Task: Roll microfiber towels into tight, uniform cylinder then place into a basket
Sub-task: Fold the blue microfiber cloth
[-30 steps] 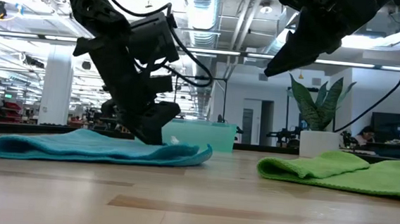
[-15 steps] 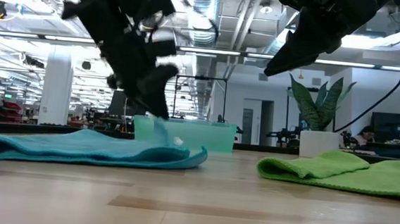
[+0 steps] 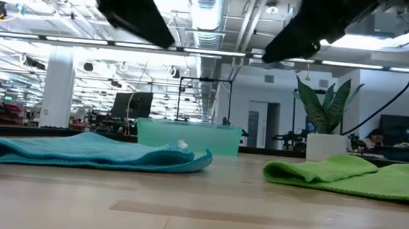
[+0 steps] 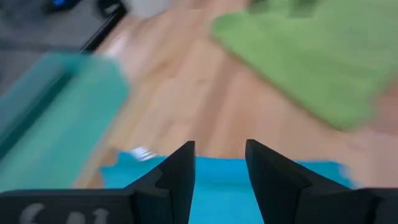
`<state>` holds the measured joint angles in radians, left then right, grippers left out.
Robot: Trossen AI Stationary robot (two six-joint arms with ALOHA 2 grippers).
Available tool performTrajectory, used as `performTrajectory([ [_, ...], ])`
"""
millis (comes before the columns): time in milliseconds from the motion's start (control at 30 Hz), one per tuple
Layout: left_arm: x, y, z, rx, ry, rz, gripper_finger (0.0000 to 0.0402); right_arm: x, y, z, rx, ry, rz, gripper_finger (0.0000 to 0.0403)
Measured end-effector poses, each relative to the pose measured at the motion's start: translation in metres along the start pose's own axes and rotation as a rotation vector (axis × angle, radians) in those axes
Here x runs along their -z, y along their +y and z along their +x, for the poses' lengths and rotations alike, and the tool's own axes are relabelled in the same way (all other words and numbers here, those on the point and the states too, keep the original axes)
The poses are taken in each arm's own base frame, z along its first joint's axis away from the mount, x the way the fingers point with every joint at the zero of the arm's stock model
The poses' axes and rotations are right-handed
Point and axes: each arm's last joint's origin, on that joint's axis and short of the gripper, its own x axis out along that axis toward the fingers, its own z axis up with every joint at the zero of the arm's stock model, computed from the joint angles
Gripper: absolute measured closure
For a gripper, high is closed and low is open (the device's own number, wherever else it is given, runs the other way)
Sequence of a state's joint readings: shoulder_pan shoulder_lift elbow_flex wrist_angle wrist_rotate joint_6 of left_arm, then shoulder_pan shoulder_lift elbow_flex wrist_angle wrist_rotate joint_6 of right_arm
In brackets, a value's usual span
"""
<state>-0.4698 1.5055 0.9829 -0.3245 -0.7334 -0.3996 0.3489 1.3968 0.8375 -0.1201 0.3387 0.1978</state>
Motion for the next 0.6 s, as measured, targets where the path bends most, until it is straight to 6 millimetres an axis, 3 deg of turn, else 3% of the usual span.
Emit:
performTrajectory([
  [200,0.002,-0.040,-0.054,0.121,-0.053,0.132,0.0267,-0.007,0.017,-0.006,-0.059,-0.108,-0.104,0.0225],
  [400,-0.001,-0.064,-0.100,0.213,-0.140,0.206,0.0267,-0.013,0.043,-0.008,-0.126,-0.251,-0.234,0.0225],
  [600,0.004,-0.071,-0.110,0.167,-0.187,0.261,0.0267,-0.002,0.061,0.018,-0.120,-0.273,-0.447,0.0225],
])
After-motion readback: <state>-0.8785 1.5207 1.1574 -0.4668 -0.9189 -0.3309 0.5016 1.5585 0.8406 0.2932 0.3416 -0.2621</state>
